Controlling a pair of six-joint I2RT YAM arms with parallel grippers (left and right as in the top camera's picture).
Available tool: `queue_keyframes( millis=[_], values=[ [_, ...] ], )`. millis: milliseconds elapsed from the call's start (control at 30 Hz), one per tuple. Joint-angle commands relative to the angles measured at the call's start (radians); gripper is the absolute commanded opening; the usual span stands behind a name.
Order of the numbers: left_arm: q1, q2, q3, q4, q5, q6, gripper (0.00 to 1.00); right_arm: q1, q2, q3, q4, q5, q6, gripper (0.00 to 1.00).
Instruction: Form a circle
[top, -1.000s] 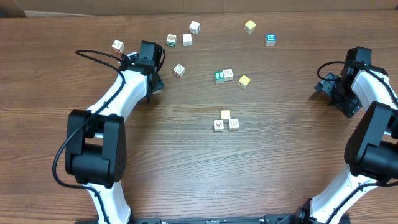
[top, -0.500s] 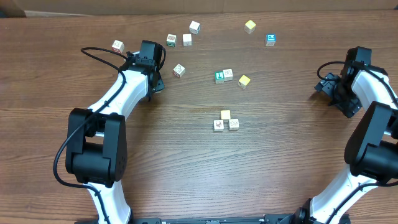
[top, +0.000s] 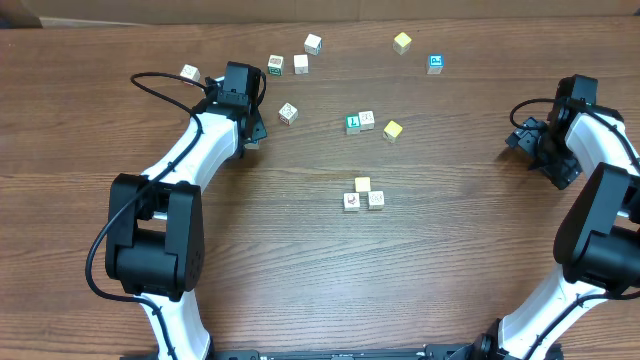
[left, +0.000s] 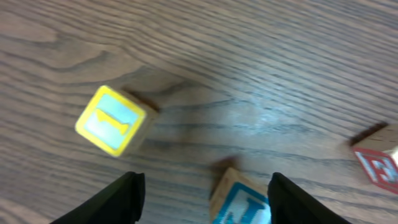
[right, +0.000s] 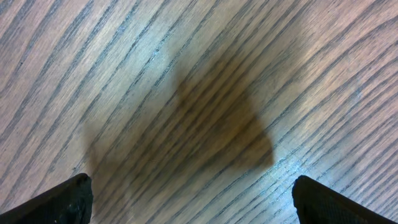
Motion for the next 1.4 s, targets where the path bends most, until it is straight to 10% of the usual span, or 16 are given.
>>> queue_keyframes(
  millis=[0,367,1000,1367],
  values=[
    [-0.003,0.018,0.017,0.016,0.093,0.026,0.59,0.002,-0.027,-0.004,0.003,0.003,0.004,1.00],
    [-0.003,0.019,0.017,0.018,0.167,0.082,0.72,0.002,-0.027,-0.004,0.003,0.003,0.004,1.00],
    [-0.003,0.046,0.017,0.026,0.167,0.082,0.64,0.002,-0.027,-0.004,0.003,0.003,0.004,1.00],
    [-0.003,0.066,0.017,0.041,0.167,0.082,0.25,0.002,-0.027,-0.004,0.003,0.003,0.004,1.00]
  ],
)
